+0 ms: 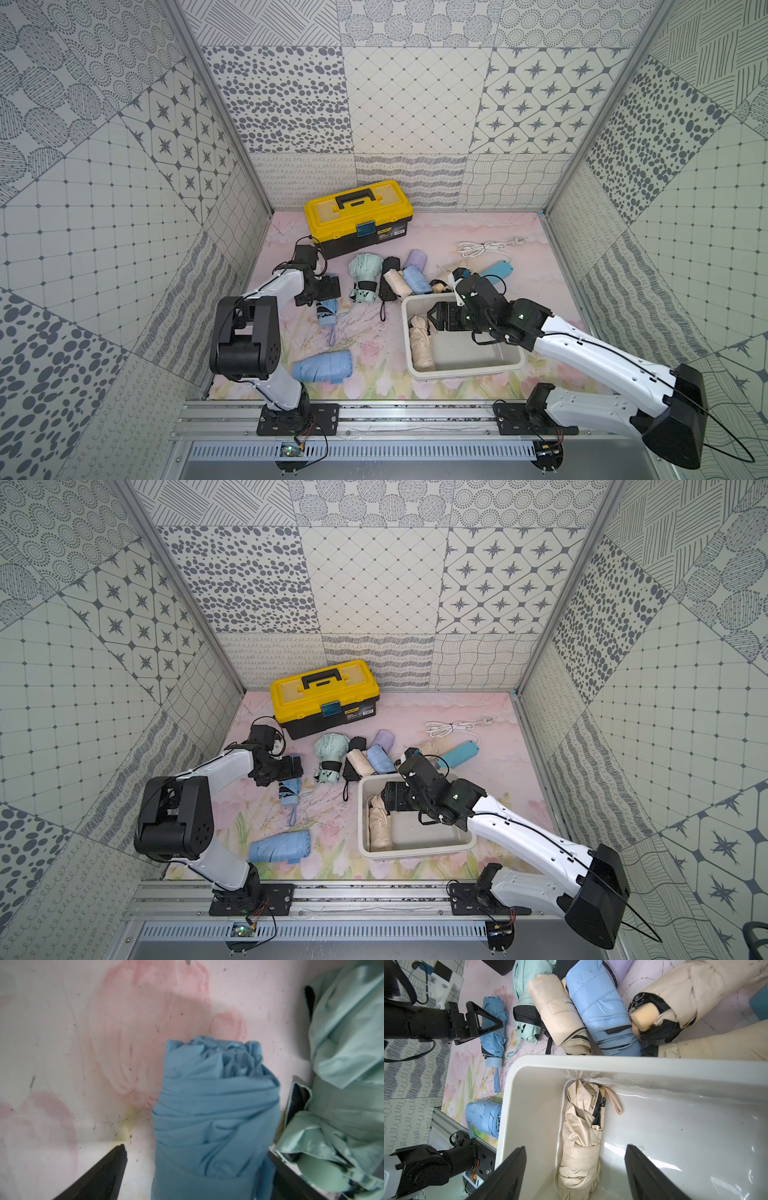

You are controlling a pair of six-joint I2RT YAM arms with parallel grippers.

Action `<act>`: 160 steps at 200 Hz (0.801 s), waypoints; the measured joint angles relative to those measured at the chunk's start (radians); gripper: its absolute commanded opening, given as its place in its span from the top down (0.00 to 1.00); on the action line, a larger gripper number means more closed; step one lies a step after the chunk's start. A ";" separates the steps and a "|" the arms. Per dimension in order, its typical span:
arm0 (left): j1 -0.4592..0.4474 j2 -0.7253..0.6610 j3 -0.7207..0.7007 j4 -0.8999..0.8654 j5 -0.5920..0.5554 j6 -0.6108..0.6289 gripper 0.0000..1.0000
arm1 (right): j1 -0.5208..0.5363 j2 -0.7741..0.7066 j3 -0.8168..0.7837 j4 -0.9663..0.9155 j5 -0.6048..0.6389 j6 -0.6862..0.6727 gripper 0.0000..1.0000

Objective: Put the umbrella into the storage box
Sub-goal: Pick up the umbrella from the center of the board.

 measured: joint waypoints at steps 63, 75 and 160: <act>0.008 0.055 0.018 0.041 0.013 0.029 0.35 | 0.000 0.000 0.000 0.008 -0.002 0.000 0.21; 0.010 0.055 0.018 0.043 0.016 0.034 0.39 | 0.000 0.000 0.000 0.013 -0.005 0.001 0.21; 0.012 -0.065 -0.027 0.062 0.064 0.057 0.55 | 0.000 -0.025 -0.004 0.031 -0.027 0.013 0.22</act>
